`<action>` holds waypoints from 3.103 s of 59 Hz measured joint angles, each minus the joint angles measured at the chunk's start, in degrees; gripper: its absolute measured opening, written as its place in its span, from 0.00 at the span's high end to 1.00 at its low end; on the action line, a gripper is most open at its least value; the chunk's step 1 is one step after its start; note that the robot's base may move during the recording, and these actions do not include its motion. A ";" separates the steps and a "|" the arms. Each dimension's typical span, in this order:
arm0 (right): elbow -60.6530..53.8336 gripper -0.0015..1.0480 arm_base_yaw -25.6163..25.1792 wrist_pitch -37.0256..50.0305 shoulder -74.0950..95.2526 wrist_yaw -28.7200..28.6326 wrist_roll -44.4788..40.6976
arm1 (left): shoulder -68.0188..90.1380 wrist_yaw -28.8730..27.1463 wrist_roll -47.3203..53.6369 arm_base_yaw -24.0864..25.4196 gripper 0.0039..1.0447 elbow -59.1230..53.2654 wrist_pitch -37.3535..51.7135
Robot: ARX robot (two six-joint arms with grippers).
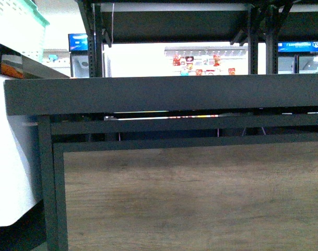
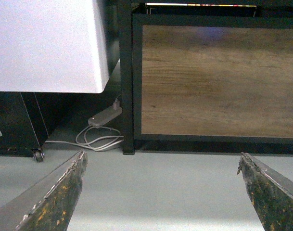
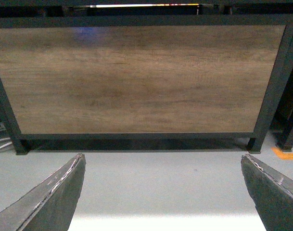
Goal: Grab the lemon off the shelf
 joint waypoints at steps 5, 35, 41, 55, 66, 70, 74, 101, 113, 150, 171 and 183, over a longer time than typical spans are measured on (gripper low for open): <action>0.00 0.07 0.00 0.00 0.02 -0.11 0.00 | 0.07 0.02 0.02 0.00 0.07 0.00 0.00; 0.00 0.07 -0.02 0.00 0.00 -0.13 0.00 | 0.04 0.02 0.02 -0.02 0.07 0.00 0.00; 0.00 0.07 0.00 0.00 0.00 -0.11 0.00 | 0.04 0.02 0.02 -0.02 0.07 0.00 0.00; 0.00 0.07 0.00 0.00 0.00 -0.11 0.00 | 0.04 0.11 0.02 -0.02 0.07 0.00 0.00; 0.00 0.07 0.00 0.00 0.00 -0.13 0.02 | 0.07 0.07 0.02 -0.02 0.07 0.00 0.00; 0.00 0.07 0.00 0.00 0.00 -0.11 0.02 | 0.04 0.02 0.02 -0.02 0.07 0.00 0.00; 0.00 0.07 0.00 0.00 0.00 -0.13 0.00 | 0.04 0.02 0.02 -0.02 0.07 0.00 0.00; 0.00 0.07 0.00 0.00 0.00 0.00 0.00 | 0.07 0.02 0.02 -0.02 0.07 0.00 0.00; 0.00 0.07 0.00 0.00 0.00 -0.02 0.00 | 0.04 0.02 0.02 -0.02 0.07 0.00 0.00; 0.00 0.07 0.00 0.00 0.00 0.00 0.02 | 0.04 0.07 0.04 -0.02 0.07 0.00 0.00; 0.00 0.07 0.00 0.00 0.00 -0.04 0.00 | 0.04 0.02 0.02 -0.02 0.07 0.00 0.00; 0.00 0.07 0.00 0.00 0.00 -0.02 0.02 | 0.04 0.00 0.04 -0.02 0.07 0.00 0.00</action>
